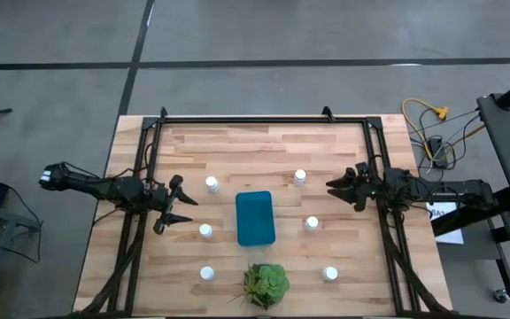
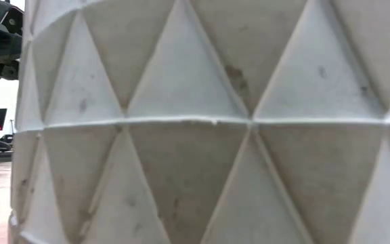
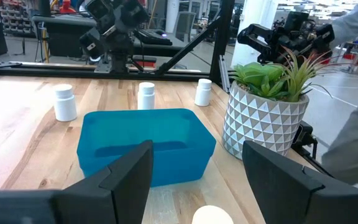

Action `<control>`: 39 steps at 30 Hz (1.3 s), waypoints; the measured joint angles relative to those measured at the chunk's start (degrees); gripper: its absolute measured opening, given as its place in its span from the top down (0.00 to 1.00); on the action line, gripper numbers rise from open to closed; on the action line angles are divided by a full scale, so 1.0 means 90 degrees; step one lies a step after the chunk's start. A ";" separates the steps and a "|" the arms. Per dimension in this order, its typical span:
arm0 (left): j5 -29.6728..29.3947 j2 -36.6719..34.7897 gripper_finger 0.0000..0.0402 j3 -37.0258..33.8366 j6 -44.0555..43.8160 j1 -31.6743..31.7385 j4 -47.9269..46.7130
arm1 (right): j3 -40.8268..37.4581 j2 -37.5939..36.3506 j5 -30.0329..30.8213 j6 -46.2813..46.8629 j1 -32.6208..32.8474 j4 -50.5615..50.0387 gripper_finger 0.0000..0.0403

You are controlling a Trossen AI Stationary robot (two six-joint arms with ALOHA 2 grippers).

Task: Pick and place pill bottles into a basket
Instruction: Put the medicine bottle into the container

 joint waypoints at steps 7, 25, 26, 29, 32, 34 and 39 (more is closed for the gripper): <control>-0.0001 0.0000 0.43 -0.0001 0.0000 -0.0002 0.0002 | 0.0000 0.0000 0.0741 0.1877 -0.0001 0.0134 0.46; -0.0382 0.0001 0.43 -0.0001 -0.2686 -0.0002 0.2415 | 0.0000 0.0000 0.1558 0.2853 -0.0002 0.0134 0.46; -0.0414 0.0001 0.43 -0.0001 -0.2686 -0.0002 0.2791 | 0.0000 0.0000 0.1568 0.2926 -0.0002 0.0137 0.46; -0.0477 0.0001 0.43 -0.0003 -0.2681 -0.0002 0.4013 | 0.0000 0.0000 0.1607 0.3176 -0.0002 0.0141 0.46; -0.0477 -0.0002 0.43 -0.0006 -0.2643 -0.0002 0.5086 | 0.0000 0.0000 0.1656 0.3468 -0.0001 0.0143 0.46; -0.0477 -0.0002 0.43 -0.0006 -0.2432 -0.0002 0.5623 | 0.0000 0.0000 0.1760 0.3586 -0.0002 0.0171 0.46; -0.0496 -0.0002 0.43 -0.0006 -0.1970 -0.0002 0.6486 | 0.0000 0.0005 0.1868 0.3389 -0.0002 0.0861 0.46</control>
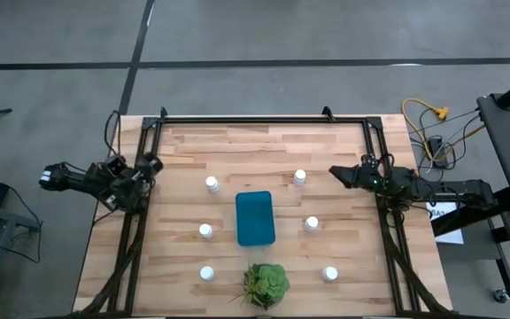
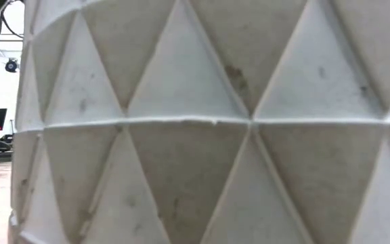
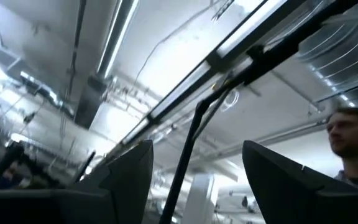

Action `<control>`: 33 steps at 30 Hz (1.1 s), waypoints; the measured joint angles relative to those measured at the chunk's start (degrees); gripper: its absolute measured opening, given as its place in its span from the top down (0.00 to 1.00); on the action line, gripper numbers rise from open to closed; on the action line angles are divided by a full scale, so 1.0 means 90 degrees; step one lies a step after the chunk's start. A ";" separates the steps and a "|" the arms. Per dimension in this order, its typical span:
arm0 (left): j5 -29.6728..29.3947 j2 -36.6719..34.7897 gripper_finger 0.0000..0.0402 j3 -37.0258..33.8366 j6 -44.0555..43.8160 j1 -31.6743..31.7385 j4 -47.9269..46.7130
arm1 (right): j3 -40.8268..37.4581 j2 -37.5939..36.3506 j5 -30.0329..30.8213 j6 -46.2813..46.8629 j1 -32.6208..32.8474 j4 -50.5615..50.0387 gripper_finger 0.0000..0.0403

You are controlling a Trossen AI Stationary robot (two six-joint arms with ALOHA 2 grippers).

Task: Pick and place pill bottles into a basket
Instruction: Put the medicine bottle into the container

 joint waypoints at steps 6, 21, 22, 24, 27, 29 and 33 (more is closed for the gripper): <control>-0.0154 0.0079 0.43 0.0054 0.0003 0.0000 0.0763 | 0.0000 -0.0002 0.0297 -0.1102 0.0000 0.1898 0.46; -0.0471 0.1552 0.43 0.1543 -0.0043 0.0000 0.0823 | 0.0202 0.0029 0.0367 -0.3426 0.0000 0.5076 0.46; -0.0471 0.1671 0.43 0.1683 -0.0042 0.0000 0.0821 | 0.0318 0.0041 0.0356 -0.3550 0.0000 0.5078 0.46; -0.0470 0.1914 0.43 0.1965 -0.0008 0.0001 0.0812 | 0.0598 0.0118 0.0323 -0.3822 0.0001 0.5088 0.46; -0.0474 0.2253 0.43 0.2322 -0.0010 0.0000 0.0813 | 0.1124 0.0315 0.0193 -0.4384 0.0000 0.5070 0.46; -0.0474 0.2429 0.43 0.2521 -0.0021 0.0000 0.0791 | 0.1524 0.0490 -0.0008 -0.4823 0.0002 0.5061 0.46; -0.0517 0.2703 0.43 0.2915 0.0014 0.0000 0.0796 | 0.2364 0.0907 -0.0327 -0.5509 0.0001 0.4772 0.46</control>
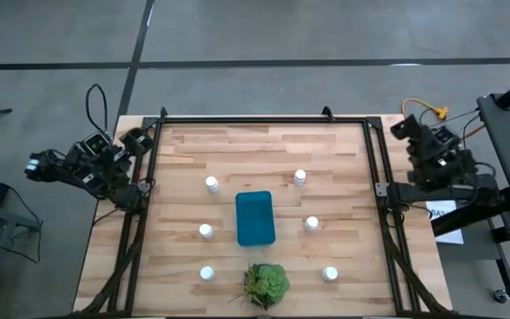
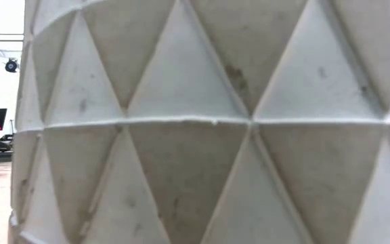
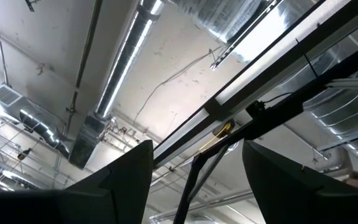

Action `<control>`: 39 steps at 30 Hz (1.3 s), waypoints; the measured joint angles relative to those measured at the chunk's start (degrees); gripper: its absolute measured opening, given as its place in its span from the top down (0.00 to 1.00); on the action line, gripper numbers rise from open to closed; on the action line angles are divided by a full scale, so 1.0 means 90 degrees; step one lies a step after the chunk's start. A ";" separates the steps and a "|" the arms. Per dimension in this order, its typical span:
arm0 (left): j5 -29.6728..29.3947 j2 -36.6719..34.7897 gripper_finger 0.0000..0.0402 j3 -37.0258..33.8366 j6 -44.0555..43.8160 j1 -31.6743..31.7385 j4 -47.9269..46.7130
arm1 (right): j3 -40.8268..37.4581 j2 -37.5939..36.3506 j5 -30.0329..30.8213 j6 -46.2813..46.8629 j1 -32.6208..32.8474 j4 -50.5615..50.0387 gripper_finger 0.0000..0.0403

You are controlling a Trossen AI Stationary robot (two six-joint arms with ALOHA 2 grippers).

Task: Pick and place pill bottles into a basket
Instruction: Put the medicine bottle into the container

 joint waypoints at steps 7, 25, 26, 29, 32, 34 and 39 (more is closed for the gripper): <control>-0.0002 0.0468 0.43 0.0761 0.0004 0.0000 -0.0010 | 0.1472 0.0812 -0.0049 -0.0694 0.0002 -0.0973 0.46; 0.0932 0.1804 0.43 0.3005 0.0019 0.0000 -0.0328 | 0.4309 0.2616 -0.0484 -0.1553 0.0002 -0.2209 0.46; 0.0997 0.1876 0.43 0.3188 0.0025 0.0000 -0.0504 | 0.4452 0.2714 -0.0541 -0.1555 0.0002 -0.2210 0.46; 0.1131 0.2079 0.43 0.3790 0.0320 0.0000 -0.1339 | 0.4853 0.3005 -0.0758 -0.1555 0.0002 -0.2210 0.46; 0.1284 0.2240 0.43 0.4426 0.0772 0.0000 -0.2370 | 0.5228 0.3289 -0.0973 -0.1556 0.0002 -0.2208 0.46; 0.1314 0.2342 0.43 0.4818 0.1017 0.0000 -0.3062 | 0.5459 0.3471 -0.1001 -0.1572 0.0002 -0.2210 0.46; 0.1326 0.2565 0.43 0.5596 0.1319 0.0000 -0.4257 | 0.5941 0.3887 -0.1014 -0.1226 0.0002 -0.2244 0.46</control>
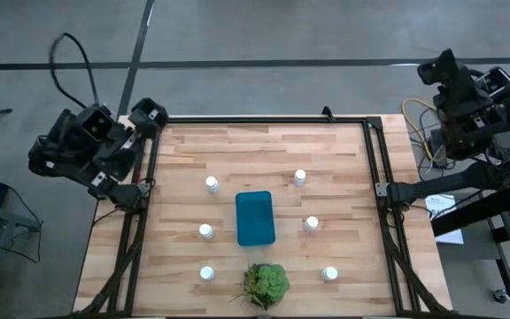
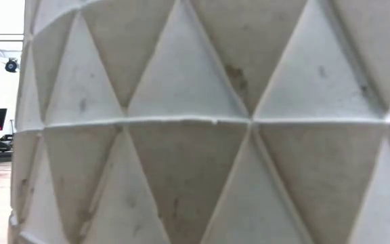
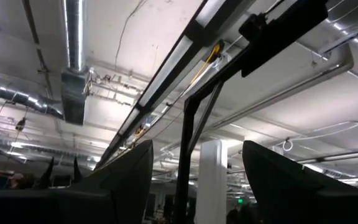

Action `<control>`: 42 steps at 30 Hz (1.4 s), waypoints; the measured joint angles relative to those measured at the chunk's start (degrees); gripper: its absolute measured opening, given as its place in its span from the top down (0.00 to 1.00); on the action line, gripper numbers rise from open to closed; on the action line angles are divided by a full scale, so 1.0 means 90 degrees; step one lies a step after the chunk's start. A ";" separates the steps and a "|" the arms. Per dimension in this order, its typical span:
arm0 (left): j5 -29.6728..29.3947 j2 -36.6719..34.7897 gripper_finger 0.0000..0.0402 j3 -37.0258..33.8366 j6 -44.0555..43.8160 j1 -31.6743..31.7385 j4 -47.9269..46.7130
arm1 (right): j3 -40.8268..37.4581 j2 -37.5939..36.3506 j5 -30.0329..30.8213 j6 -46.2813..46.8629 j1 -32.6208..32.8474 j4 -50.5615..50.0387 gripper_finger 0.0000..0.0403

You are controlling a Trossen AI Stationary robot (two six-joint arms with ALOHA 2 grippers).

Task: Pick and place pill bottles into a basket
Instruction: Put the medicine bottle into the container

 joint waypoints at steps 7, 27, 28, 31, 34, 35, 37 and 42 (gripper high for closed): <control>0.0014 0.0066 0.43 0.0557 0.0028 0.0000 -0.1576 | 0.0712 0.0317 -0.0718 -0.0271 0.0000 -0.1648 0.46; -0.1036 0.0055 0.43 0.0982 0.0816 0.0002 -0.4865 | 0.3232 0.1485 -0.0807 -0.0396 0.0000 -0.7477 0.46; -0.1121 0.0057 0.43 0.0982 0.0809 0.0002 -0.4992 | 0.3317 0.1556 -0.0803 -0.0383 0.0000 -0.7746 0.46; -0.1342 0.0107 0.43 0.0979 0.0809 -0.0002 -0.5323 | 0.3578 0.1790 -0.0719 -0.0373 0.0000 -0.8555 0.46; -0.1393 0.0192 0.43 0.0975 0.0806 0.0002 -0.5616 | 0.3817 0.2032 -0.0541 -0.0404 0.0000 -0.9304 0.46; -0.1455 0.0220 0.43 0.0975 0.0801 0.0002 -0.5713 | 0.3885 0.2114 -0.0479 -0.0444 0.0000 -0.9541 0.46; -0.1564 0.0264 0.43 0.0975 0.0800 0.0002 -0.5912 | 0.4046 0.2286 -0.0377 -0.0465 0.0000 -1.0032 0.46; -0.1664 0.0281 0.43 0.0972 0.0796 0.0002 -0.6172 | 0.4324 0.2678 -0.0158 -0.0468 0.0000 -1.1096 0.46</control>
